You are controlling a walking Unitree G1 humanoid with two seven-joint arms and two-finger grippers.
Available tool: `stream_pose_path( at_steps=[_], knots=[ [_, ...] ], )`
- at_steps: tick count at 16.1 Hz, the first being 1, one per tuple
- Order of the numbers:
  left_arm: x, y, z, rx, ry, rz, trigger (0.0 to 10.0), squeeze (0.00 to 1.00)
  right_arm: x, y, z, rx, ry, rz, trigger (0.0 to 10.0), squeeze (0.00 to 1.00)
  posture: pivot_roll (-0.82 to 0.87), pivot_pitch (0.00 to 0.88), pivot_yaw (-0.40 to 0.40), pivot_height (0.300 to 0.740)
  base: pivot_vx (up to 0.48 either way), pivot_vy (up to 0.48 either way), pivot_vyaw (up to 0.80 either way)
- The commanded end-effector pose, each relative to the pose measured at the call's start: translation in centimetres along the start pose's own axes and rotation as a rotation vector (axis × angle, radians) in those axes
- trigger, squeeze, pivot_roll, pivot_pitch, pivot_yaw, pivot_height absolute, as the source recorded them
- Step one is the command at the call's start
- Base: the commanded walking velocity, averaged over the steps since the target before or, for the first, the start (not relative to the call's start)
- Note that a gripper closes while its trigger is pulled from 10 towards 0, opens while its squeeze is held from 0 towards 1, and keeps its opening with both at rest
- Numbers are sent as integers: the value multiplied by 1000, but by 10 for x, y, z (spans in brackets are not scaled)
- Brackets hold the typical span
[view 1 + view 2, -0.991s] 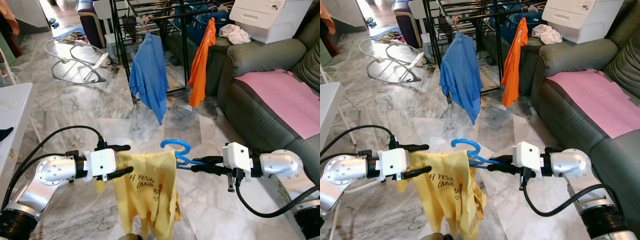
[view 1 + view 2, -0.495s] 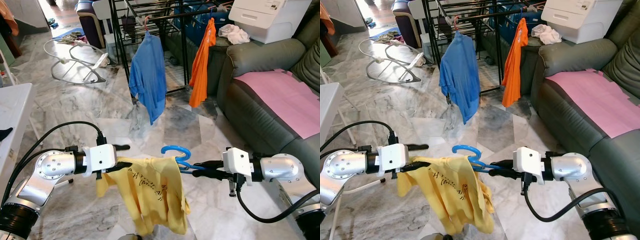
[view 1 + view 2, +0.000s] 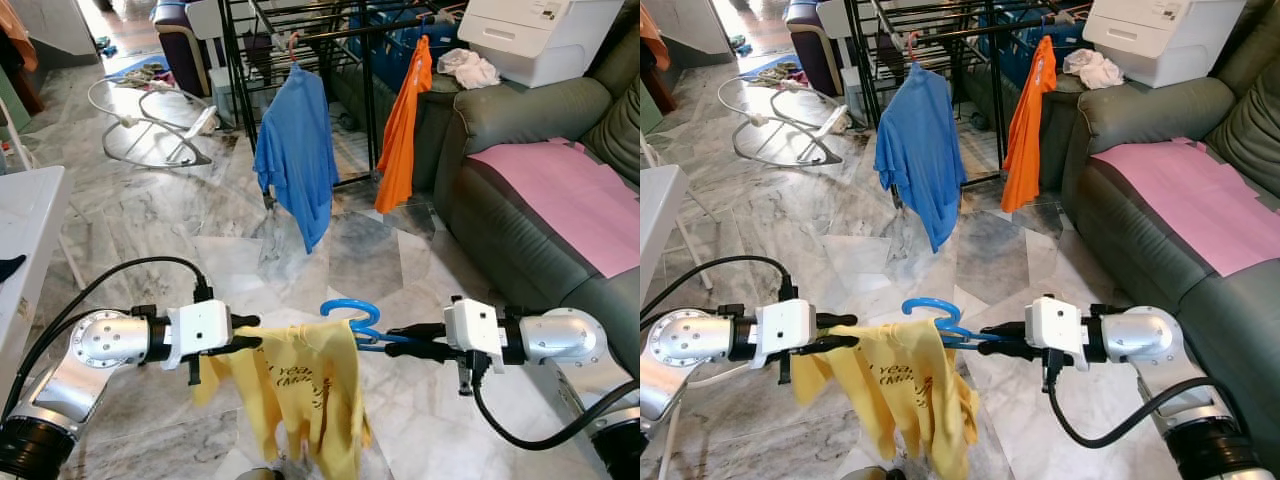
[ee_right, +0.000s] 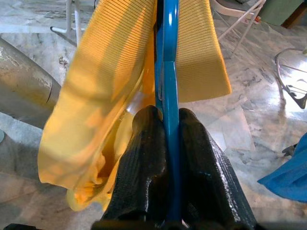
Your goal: Hang hanger
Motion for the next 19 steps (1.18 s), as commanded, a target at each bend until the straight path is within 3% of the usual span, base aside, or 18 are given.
stream_pose_path(
  at_steps=[1,6,8,9,16,19],
  knots=[
    [3,-3,-1,-15,3,-27,0,0,3,1,7,20,-35,12,10000,0,-65,53,43,740,0,0,0],
    [10,-1,-2,-16,-36,-55,0,0,11,3,2,-16,-41,-34,10000,0,-62,59,37,740,0,0,0],
    [7,-2,-2,-10,-41,-32,0,0,14,5,-3,-36,10,-44,10000,0,-59,56,36,740,0,0,0],
    [6,-2,-2,-10,-40,-22,0,0,16,6,-2,-25,47,-45,10000,1000,-59,56,36,740,0,0,0],
    [1,-12,-14,-6,-100,99,0,0,43,-8,-10,-116,3,-147,10000,1000,-61,57,33,740,0,0,0],
    [0,-12,-12,8,-104,118,0,0,46,-11,-12,-127,5,-149,10000,1000,-62,56,31,740,0,0,0]
  ],
)
Point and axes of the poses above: a point about 5 cm out from each wrist's last joint towards the gripper, its own y axis pointing out of the wrist towards the gripper, its own z axis along the axis of the wrist's last joint, x = y × z, the point moved 6 cm from there along y, pointing out of the wrist towards the gripper, and after that the axes turned 1 degree about y, right-handed, at the moved point
